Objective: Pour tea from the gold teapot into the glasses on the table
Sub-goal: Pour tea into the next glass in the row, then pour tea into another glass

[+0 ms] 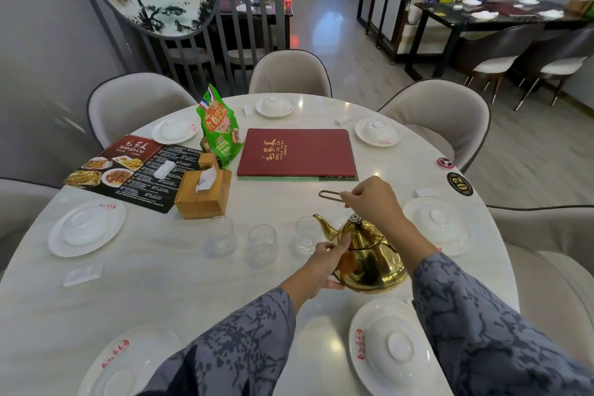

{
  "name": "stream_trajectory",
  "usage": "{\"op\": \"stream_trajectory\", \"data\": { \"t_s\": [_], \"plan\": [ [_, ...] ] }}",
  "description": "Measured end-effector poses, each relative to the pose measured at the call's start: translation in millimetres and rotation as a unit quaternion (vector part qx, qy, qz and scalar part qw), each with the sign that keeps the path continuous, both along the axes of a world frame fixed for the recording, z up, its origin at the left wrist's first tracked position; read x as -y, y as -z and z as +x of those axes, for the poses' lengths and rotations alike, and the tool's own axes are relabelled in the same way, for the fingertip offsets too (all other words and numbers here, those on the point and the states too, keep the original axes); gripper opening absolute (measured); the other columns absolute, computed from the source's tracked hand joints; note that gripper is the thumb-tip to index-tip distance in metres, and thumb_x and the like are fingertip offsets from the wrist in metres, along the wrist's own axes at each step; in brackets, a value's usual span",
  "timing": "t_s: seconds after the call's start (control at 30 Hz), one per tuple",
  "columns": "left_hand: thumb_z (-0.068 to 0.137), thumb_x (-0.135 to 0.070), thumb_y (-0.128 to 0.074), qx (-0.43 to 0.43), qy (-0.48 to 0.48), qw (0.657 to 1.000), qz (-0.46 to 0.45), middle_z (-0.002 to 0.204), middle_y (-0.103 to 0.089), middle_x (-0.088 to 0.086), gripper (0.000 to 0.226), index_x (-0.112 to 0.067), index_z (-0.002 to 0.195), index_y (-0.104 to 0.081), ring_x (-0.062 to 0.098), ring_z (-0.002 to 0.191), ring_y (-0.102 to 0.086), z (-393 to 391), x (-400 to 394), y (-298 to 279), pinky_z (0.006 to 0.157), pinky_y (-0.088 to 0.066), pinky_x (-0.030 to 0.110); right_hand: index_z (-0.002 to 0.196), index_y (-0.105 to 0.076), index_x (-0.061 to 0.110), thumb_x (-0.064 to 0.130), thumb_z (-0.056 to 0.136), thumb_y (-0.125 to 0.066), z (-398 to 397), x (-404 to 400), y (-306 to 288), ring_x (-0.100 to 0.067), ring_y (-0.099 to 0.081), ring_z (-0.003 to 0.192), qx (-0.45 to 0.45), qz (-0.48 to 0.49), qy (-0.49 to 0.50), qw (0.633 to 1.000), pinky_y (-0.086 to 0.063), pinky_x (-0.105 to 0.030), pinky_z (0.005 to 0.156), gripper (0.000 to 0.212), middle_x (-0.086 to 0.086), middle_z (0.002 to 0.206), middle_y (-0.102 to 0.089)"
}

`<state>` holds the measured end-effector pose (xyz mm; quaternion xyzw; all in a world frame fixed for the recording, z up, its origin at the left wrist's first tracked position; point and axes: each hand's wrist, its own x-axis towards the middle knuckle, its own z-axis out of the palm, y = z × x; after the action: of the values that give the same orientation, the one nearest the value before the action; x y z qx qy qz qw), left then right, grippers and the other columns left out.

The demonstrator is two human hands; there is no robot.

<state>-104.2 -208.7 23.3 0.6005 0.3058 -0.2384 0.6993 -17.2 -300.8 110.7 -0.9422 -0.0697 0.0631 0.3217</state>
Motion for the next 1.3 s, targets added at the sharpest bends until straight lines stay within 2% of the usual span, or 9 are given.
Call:
{"op": "stream_trajectory", "data": {
  "t_s": [0.2,0.3,0.37,0.57,0.63,0.73,0.9,1.2,1.3],
  "plan": [
    [0.080,-0.062,-0.065,0.009,-0.014,1.000,-0.007,0.137,-0.049,0.009,0.075,-0.023,0.136,-0.034,0.031,0.123,-0.051,-8.3,-11.0,-5.1,0.088,-0.058,0.046,0.075,-0.078,-0.003,0.026,0.090,-0.066,-10.9,-11.3,-13.8,-0.017,-0.048,0.045,0.015,0.004,-0.011,1.000,-0.043,-0.026,0.051,0.035,-0.013,0.056,-0.062],
    [0.081,-0.059,-0.065,0.004,-0.025,0.999,-0.022,0.135,-0.048,0.009,0.071,-0.023,0.134,-0.034,0.034,0.126,-0.049,-14.7,-19.3,-8.9,0.092,-0.056,0.050,0.081,-0.079,0.000,0.026,0.092,-0.067,-18.6,-24.2,-23.2,-0.026,-0.066,0.065,0.018,0.001,-0.034,0.999,-0.047,-0.026,0.055,0.031,-0.016,0.079,-0.074],
    [0.081,-0.058,-0.066,0.000,-0.037,0.999,-0.033,0.131,-0.048,0.009,0.070,-0.022,0.133,-0.035,0.036,0.125,-0.050,-19.2,-26.1,-10.8,0.093,-0.055,0.051,0.085,-0.079,0.005,0.025,0.092,-0.067,-23.7,-33.0,-27.9,-0.027,-0.071,0.080,0.028,0.000,-0.052,0.998,-0.044,-0.022,0.055,0.024,-0.014,0.096,-0.077],
    [0.084,-0.056,-0.066,-0.007,-0.067,0.996,-0.056,0.123,-0.049,0.008,0.065,-0.020,0.130,-0.037,0.032,0.110,-0.053,-34.7,-48.0,-8.7,0.090,-0.056,0.053,0.083,-0.079,0.008,0.023,0.091,-0.068,-31.5,-66.0,-27.2,-0.020,-0.066,0.064,0.038,-0.018,-0.080,0.996,-0.054,-0.029,0.060,0.021,-0.011,0.102,-0.078],
    [0.085,-0.054,-0.065,-0.009,-0.073,0.995,-0.064,0.118,-0.052,0.008,0.060,-0.020,0.127,-0.039,0.032,0.107,-0.053,-39.9,-55.3,-7.0,0.092,-0.055,0.053,0.083,-0.079,0.005,0.023,0.090,-0.068,-32.4,-78.9,-22.3,-0.017,-0.057,0.050,0.031,-0.028,-0.084,0.996,-0.050,-0.029,0.054,0.022,-0.012,0.098,-0.078],
    [0.088,-0.052,-0.062,-0.013,-0.082,0.993,-0.085,0.099,-0.057,0.005,0.047,-0.019,0.117,-0.044,0.033,0.107,-0.053,-44.9,-65.7,-3.7,0.095,-0.053,0.053,0.086,-0.079,0.002,0.022,0.089,-0.068,-34.1,-97.7,-17.0,-0.020,-0.057,0.052,0.014,-0.045,-0.089,0.995,-0.047,-0.029,0.052,0.024,-0.015,0.083,-0.077],
    [0.084,-0.055,-0.066,-0.021,-0.092,0.987,-0.127,0.131,-0.050,0.013,0.067,-0.020,0.136,-0.043,0.040,0.123,-0.051,-50.6,-73.9,-0.9,0.096,-0.052,0.055,0.084,-0.073,0.002,0.023,0.088,-0.067,-35.6,-120.2,-11.5,-0.020,-0.054,0.046,-0.007,-0.087,-0.087,0.992,-0.039,-0.023,0.044,0.022,-0.005,0.059,-0.062],
    [0.085,-0.055,-0.064,-0.019,-0.097,0.980,-0.175,0.146,-0.040,0.015,0.071,-0.024,0.141,-0.035,0.042,0.129,-0.047,-53.2,-77.6,-3.4,0.095,-0.052,0.054,0.080,-0.065,0.005,0.022,0.089,-0.067,-31.9,-137.4,-12.0,-0.021,-0.050,0.051,-0.005,-0.149,-0.109,0.983,-0.039,-0.025,0.047,0.019,-0.003,0.059,-0.055],
    [0.085,-0.056,-0.063,-0.016,-0.097,0.978,-0.186,0.139,-0.040,0.013,0.068,-0.025,0.140,-0.036,0.042,0.128,-0.047,-52.5,-77.6,-6.0,0.095,-0.052,0.055,0.083,-0.066,0.005,0.022,0.088,-0.067,-29.8,-141.6,-15.3,-0.024,-0.053,0.056,-0.003,-0.161,-0.115,0.980,-0.042,-0.028,0.050,0.018,-0.004,0.063,-0.056]
  ]
}}
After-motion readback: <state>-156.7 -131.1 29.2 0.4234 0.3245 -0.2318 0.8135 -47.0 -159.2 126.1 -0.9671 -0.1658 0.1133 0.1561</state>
